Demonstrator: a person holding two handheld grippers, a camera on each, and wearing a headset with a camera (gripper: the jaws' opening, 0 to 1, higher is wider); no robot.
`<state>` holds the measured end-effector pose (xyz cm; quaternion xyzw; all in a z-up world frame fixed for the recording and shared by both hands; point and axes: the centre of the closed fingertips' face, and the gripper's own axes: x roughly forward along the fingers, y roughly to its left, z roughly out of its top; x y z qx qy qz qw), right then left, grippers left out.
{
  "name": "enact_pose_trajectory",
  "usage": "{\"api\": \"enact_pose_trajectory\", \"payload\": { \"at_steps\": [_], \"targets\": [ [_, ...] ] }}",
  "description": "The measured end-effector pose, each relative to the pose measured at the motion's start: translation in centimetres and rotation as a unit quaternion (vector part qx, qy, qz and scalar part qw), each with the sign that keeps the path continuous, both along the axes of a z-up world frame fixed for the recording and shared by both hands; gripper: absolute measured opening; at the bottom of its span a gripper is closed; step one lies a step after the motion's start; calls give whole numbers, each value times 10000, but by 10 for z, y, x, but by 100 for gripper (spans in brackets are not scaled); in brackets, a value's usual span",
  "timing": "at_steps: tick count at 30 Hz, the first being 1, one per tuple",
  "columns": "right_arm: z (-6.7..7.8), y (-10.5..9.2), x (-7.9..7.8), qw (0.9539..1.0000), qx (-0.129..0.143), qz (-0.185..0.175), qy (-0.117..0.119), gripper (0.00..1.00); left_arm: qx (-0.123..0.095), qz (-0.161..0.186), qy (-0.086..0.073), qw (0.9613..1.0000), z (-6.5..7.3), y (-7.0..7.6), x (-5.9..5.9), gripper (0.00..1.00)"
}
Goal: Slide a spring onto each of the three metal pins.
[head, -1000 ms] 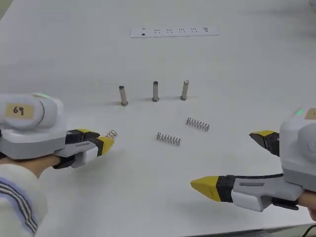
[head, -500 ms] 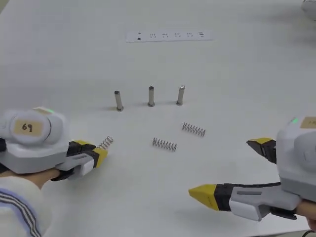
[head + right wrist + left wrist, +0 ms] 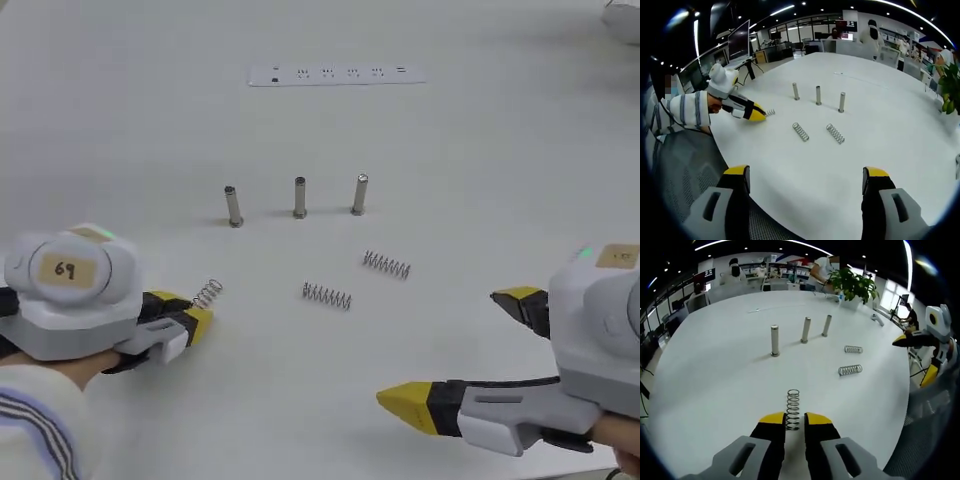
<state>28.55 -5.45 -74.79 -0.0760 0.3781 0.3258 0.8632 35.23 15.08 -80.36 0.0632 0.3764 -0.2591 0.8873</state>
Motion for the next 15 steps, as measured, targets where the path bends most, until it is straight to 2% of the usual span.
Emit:
{"api": "enact_pose_trajectory", "payload": {
  "at_steps": [4,8,15],
  "targets": [
    [1,2,1,10000,67,-1,-7,92,195,-57,-73,9998,-1,2,3,3],
    [3,3,3,10000,34,38,-41,92,181,-50,-85,9998,0,2,4,3],
    [5,1,6,10000,3,47,-82,92,344,-119,-182,9992,0,2,3,3]
  ]
}}
